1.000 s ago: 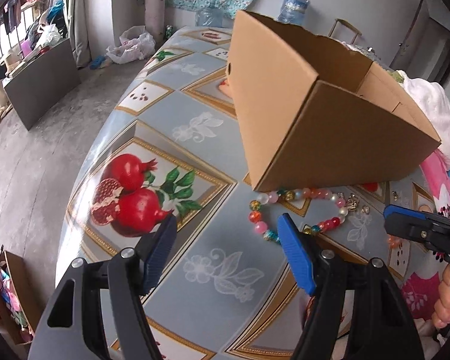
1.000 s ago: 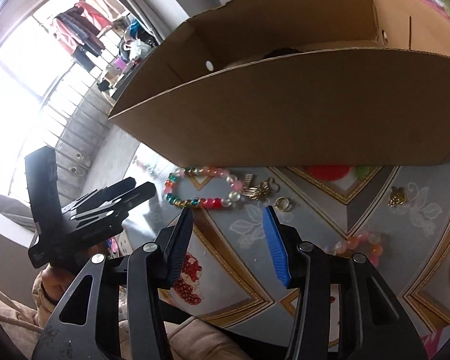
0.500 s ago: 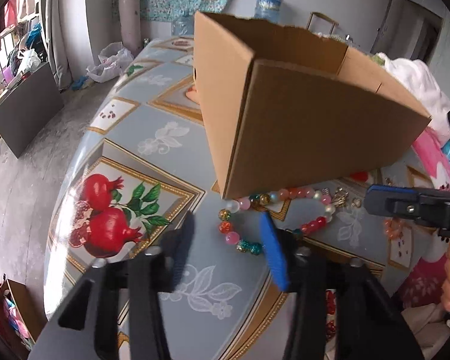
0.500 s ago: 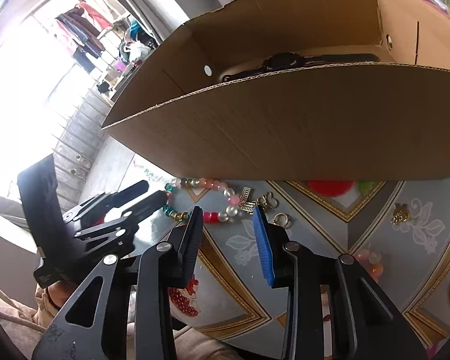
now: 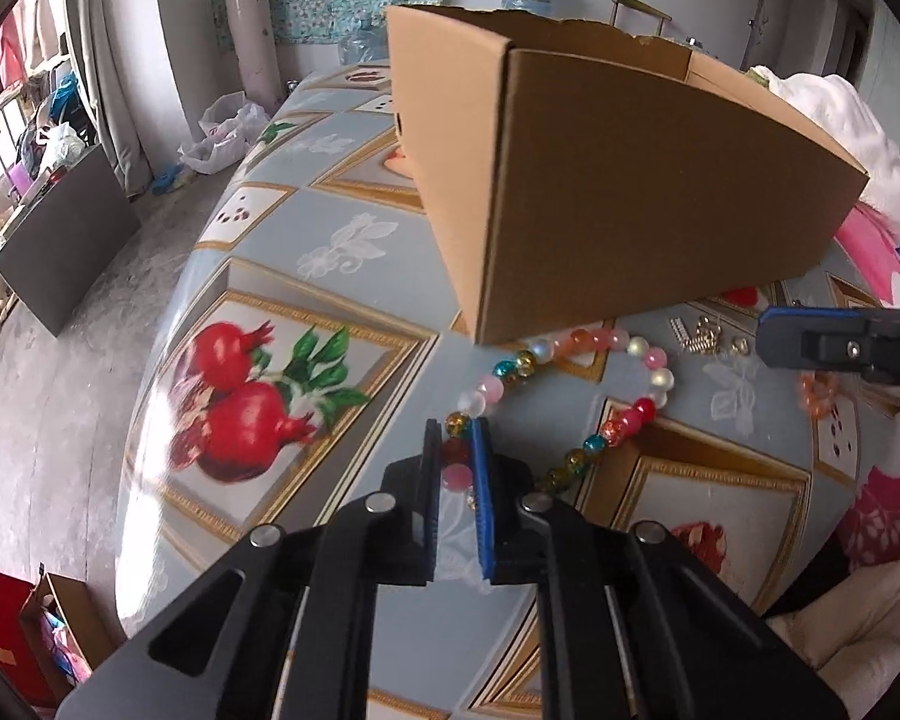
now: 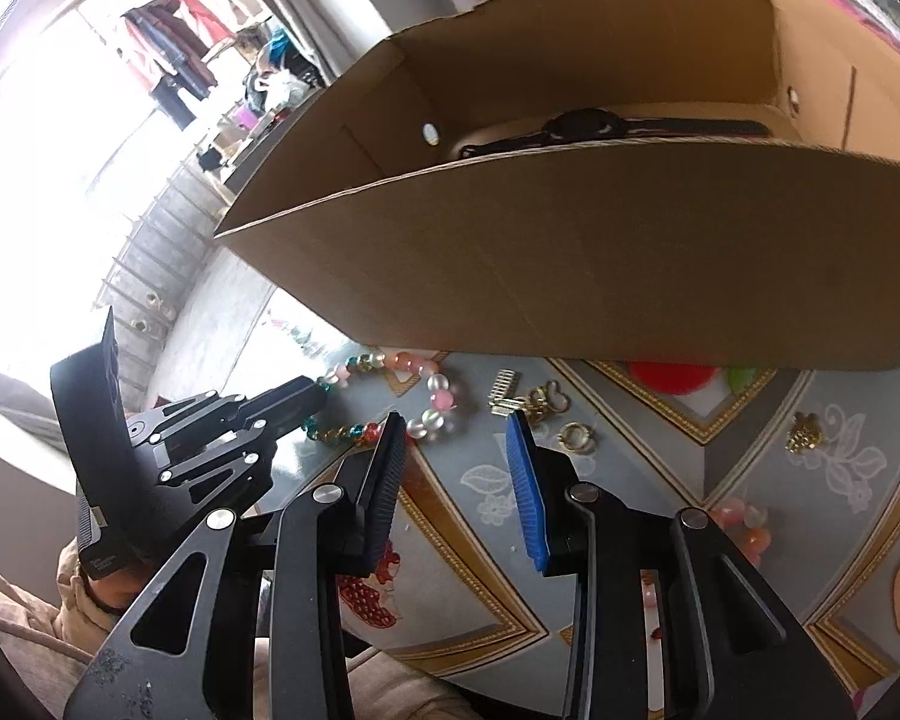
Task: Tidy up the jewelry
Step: 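Lift the bead necklace with the left gripper toward the box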
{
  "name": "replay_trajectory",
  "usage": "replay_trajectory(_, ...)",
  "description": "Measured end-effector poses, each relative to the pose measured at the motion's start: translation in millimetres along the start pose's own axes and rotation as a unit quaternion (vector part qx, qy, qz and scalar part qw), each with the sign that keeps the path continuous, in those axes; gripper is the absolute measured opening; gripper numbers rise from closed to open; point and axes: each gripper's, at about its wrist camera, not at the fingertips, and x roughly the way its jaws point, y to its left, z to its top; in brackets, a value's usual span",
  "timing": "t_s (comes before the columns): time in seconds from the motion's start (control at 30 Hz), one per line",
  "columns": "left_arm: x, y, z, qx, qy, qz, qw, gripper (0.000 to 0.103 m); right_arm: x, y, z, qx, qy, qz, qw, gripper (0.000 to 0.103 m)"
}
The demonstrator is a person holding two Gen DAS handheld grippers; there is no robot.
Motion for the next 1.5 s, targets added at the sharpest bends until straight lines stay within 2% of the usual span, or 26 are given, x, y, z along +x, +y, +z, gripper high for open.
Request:
replay_trajectory(0.2, -1.3, 4.8, -2.4, -0.011, -0.002, -0.004, 0.9999, 0.01, 21.4, 16.1, 8.9, -0.039, 0.018, 0.0, 0.999, 0.029)
replay_trajectory(0.27, -1.2, 3.3, -1.9, -0.009, -0.002, -0.002, 1.0, 0.01, 28.1, 19.2, 12.1, -0.044, 0.022, -0.005, 0.999, 0.025)
replay_trajectory(0.4, -0.6, 2.9, -1.4, -0.013, -0.001, -0.005, 0.9999, 0.01, 39.2, 19.5, 16.8, -0.047, 0.029, -0.01, 0.998, 0.024)
replay_trajectory(0.67, -0.9, 8.1, -2.5, -0.028, 0.0, -0.016, 0.9995, 0.01, 53.5, 26.5, 20.3, -0.079, 0.033, -0.04, 0.996, 0.024)
replay_trajectory(0.8, 0.4, 9.9, -1.9, -0.035, 0.002, -0.021, 0.9992, 0.01, 59.4, 32.3, 19.2, -0.096, 0.036, -0.055, 0.993, 0.016)
replay_trajectory(1.1, 3.0, 14.4, 2.0, -0.052, 0.004, -0.026, 0.9983, 0.01, 62.2, 41.0, 15.8, -0.107, 0.032, -0.06, 0.992, 0.012)
replay_trajectory(1.27, 3.3, 11.8, 4.0, -0.049, 0.008, -0.03, 0.9983, 0.017, 57.7, 37.2, 12.7, -0.107, 0.031, -0.057, 0.992, 0.013)
replay_trajectory(1.33, 3.7, 9.1, 5.7, -0.048, 0.009, -0.034, 0.9983, 0.024, 56.5, 35.4, 12.3, -0.107, 0.03, -0.055, 0.992, 0.012)
replay_trajectory(1.5, 5.4, 2.8, 7.9, -0.036, 0.009, -0.019, 0.9991, 0.026, 54.3, 32.9, 13.1, -0.108, 0.028, -0.054, 0.992, 0.013)
